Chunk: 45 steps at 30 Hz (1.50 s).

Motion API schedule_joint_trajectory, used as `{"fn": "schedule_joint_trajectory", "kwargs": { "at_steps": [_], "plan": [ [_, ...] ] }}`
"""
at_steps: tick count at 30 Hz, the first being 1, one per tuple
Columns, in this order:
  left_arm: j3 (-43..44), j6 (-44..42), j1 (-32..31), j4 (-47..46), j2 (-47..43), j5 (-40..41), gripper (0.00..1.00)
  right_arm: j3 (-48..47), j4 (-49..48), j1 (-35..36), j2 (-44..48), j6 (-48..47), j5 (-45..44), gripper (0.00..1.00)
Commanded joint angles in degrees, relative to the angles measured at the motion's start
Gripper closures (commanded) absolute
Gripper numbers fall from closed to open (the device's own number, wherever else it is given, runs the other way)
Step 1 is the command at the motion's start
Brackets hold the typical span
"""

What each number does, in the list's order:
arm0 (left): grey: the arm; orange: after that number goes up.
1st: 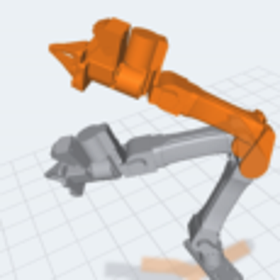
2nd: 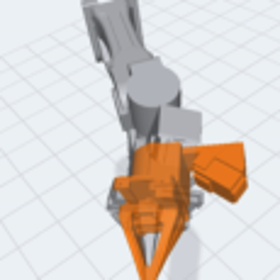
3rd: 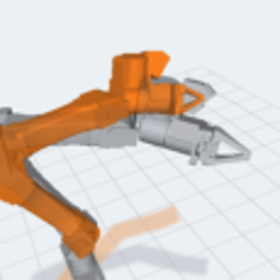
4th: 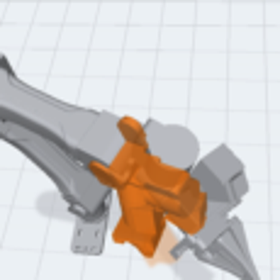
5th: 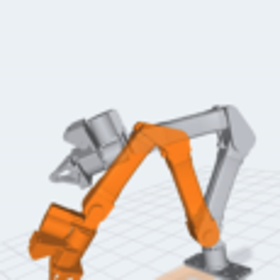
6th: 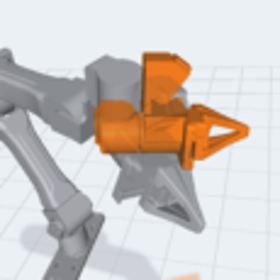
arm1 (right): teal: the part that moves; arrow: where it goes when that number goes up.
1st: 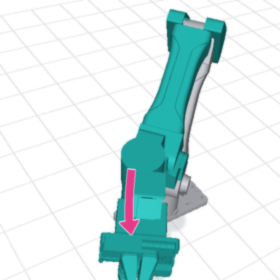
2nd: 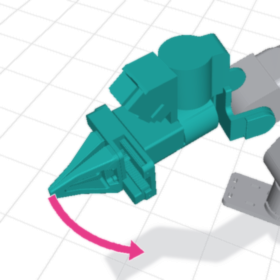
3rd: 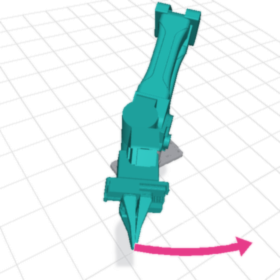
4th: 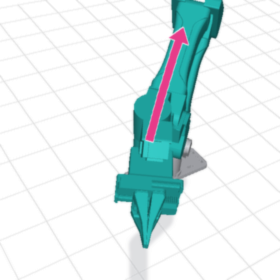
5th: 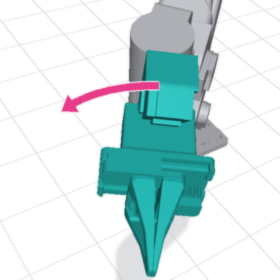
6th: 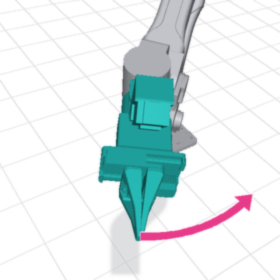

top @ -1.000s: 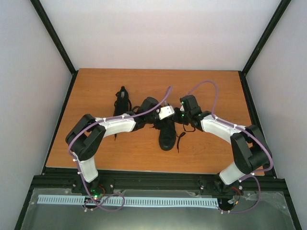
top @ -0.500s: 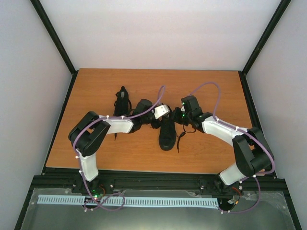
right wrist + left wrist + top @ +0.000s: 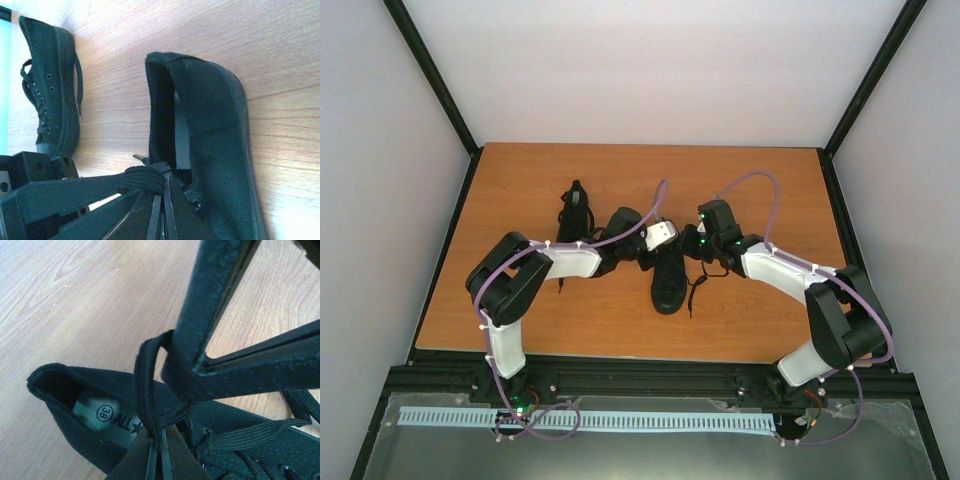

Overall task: Tie the shoes
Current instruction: Wrap the shoelace around the shoelace.

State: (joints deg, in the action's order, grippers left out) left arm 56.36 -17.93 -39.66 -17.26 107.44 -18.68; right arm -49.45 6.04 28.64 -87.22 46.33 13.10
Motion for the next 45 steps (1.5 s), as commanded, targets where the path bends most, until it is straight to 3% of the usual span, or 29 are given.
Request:
{"fn": "schedule_joint_trajectory", "kwargs": {
  "at_steps": [1,3,12,18,25,29,37,40,44,45],
  "plan": [
    [2.64,1.55,-0.11,1.91,-0.38,-0.54,0.99,-2.08,3.1,0.36,2.15,-1.8,-1.08,0.97],
    [3.23,2.58,0.16,3.08,-0.26,-1.08,0.99,-3.08,6.02,0.35,2.5,-3.4,-2.22,0.97],
    [5.05,6.72,2.2,6.79,0.88,-5.09,0.99,-2.19,20.85,0.4,10.13,-8.6,-12.21,0.64],
    [6.06,7.45,2.39,8.29,1.97,-6.89,0.99,3.56,25.62,4.17,12.72,-6.23,-14.28,0.6],
    [6.48,7.74,2.39,9.41,1.9,-7.33,0.99,7.42,24.92,10.53,8.68,-2.54,-15.03,0.68],
    [6.74,7.81,2.39,9.9,1.98,-7.33,0.99,6.82,23.3,13.02,4.79,-2.57,-13.85,0.64],
    [7.04,8.02,2.48,10.74,1.9,-7.57,0.99,7.76,23.26,13.81,-0.47,-3.48,-17.39,0.7],
    [7.48,8.17,2.48,11.25,2.02,-7.98,0.99,8.06,22.78,13.73,-1.68,-4.07,-17.05,0.77],
    [7.8,8.35,2.49,11.57,2.25,-7.97,0.99,7.9,23.52,12.98,-0.77,-5.08,-17.48,0.97],
    [7.76,8.31,2.56,11.61,2.23,-7.96,0.99,7.82,23.79,12.19,0.17,-5.67,-17.59,0.97]
  ]
}}
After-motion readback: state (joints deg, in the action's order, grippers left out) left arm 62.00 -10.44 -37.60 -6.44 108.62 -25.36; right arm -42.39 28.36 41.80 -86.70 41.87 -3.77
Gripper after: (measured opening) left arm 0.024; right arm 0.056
